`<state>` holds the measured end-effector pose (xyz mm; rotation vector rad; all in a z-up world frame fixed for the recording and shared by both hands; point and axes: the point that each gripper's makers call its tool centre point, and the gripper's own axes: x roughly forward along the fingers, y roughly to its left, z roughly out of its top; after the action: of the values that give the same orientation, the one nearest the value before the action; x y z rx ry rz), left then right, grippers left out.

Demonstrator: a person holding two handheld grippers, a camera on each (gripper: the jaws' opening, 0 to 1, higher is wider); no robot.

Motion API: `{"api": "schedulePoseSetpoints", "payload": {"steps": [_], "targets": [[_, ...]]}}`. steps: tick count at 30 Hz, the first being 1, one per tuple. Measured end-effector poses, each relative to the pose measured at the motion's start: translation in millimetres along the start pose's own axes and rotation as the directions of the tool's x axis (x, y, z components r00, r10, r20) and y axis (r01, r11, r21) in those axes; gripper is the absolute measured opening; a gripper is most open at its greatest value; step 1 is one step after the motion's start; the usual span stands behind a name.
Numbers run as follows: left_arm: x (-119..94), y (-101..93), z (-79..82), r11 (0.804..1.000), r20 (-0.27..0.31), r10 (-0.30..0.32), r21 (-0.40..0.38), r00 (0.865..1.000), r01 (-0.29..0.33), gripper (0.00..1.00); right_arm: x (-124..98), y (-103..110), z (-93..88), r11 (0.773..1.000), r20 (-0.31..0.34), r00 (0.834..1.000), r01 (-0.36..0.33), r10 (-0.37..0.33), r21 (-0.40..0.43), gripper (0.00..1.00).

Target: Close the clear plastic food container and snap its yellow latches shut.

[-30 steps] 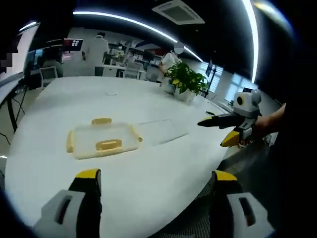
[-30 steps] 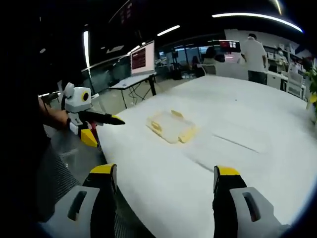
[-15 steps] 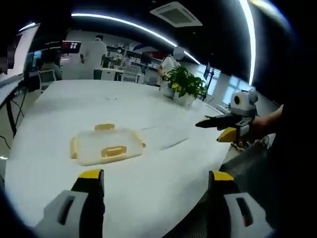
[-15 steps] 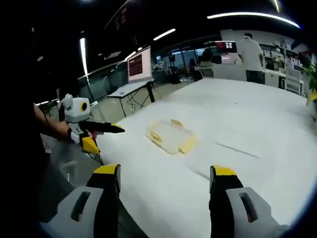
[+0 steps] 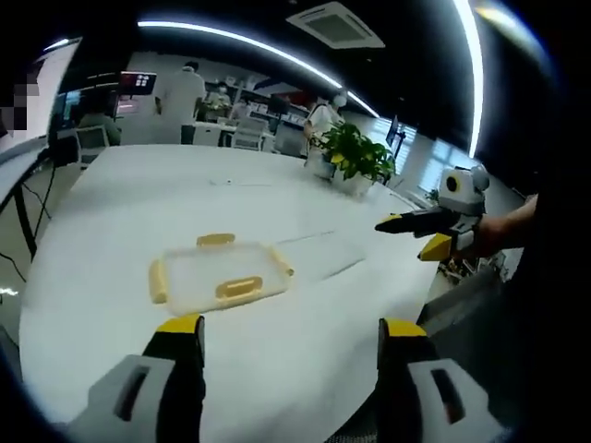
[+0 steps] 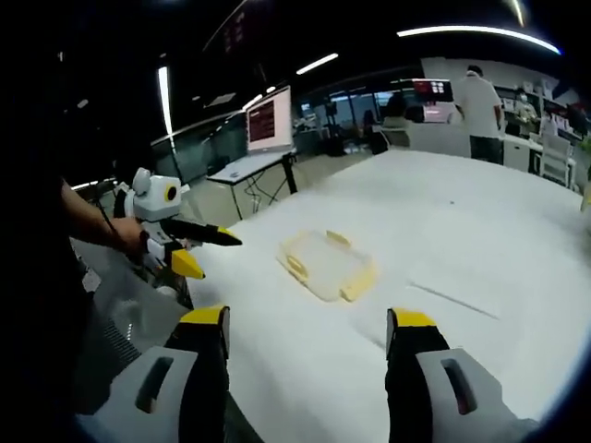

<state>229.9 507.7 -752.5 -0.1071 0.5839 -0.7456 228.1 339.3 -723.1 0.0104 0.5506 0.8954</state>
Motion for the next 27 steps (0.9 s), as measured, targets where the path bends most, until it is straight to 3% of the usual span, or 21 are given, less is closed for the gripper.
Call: {"api": "schedulePoseSetpoints", "payload": {"steps": [14, 24, 27], "targets": [[-0.1, 22.4, 5.9, 1.000, -0.051, 0.008, 0.027, 0.999, -0.006, 0.67, 19.3, -5.8, 12.8, 0.999, -0.004, 1.000, -0.002, 0.002, -0.034, 0.62], [2.0, 37.7, 7.5, 0.998, -0.093, -0.003, 0.062, 0.996, 0.009, 0.65, 28.9, -8.4, 11.7, 0.995, -0.046, 0.999, -0.022, 0.017, -0.097, 0.57], [5.3, 41.6, 6.1, 0.995, -0.129, -0.013, 0.096, 0.992, 0.025, 0.64, 33.8, -9.8, 11.7, 0.993, -0.063, 0.998, -0.033, 0.026, -0.116, 0.56]]}}
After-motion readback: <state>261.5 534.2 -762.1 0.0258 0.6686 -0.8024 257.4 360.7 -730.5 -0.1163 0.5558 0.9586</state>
